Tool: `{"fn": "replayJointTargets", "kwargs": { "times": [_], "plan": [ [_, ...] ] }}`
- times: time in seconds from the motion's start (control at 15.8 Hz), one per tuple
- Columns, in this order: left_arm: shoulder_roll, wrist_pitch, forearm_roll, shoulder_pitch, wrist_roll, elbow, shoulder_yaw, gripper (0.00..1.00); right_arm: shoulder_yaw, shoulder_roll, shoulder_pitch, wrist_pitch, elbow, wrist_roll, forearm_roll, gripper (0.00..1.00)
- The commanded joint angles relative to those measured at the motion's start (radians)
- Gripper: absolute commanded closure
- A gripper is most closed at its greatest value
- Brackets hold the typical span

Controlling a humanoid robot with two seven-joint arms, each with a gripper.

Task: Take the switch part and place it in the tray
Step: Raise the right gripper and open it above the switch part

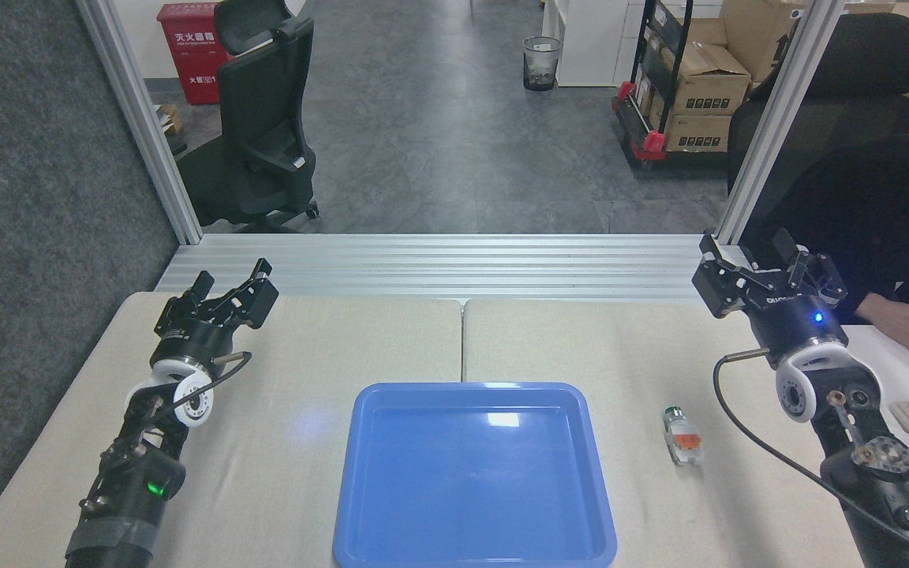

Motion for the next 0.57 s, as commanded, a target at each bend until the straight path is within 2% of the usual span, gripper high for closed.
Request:
{"fn": "replayJointTargets", "kwargs": {
  "times": [0.0, 0.13, 0.19, 0.38, 0.51],
  "plan": [
    [0.001, -0.001, 0.000, 0.000, -0.001, 0.001, -0.023, 0.00, -0.017, -0.010, 0.001, -0.001, 0.015, -0.003, -0.004, 0.01],
    [0.001, -0.001, 0.000, 0.000, -0.001, 0.001, -0.023, 0.00, -0.026, -0.013, 0.011, -0.002, 0.030, -0.005, -0.033, 0.01],
    [0.001, -0.001, 0.000, 0.000, -0.001, 0.001, -0.023, 0.00, -0.028, -0.034, 0.016, -0.002, 0.042, -0.006, -0.048, 0.01],
    [0.001, -0.001, 0.000, 0.000, -0.001, 0.001, -0.023, 0.00, -0.034, -0.056, 0.030, -0.002, 0.061, -0.003, -0.128, 0.01],
    [0.001, -0.001, 0.002, 0.000, -0.001, 0.001, -0.023, 0.00, -0.032, -0.059, 0.050, -0.004, 0.053, -0.003, -0.128, 0.01]
  ]
}}
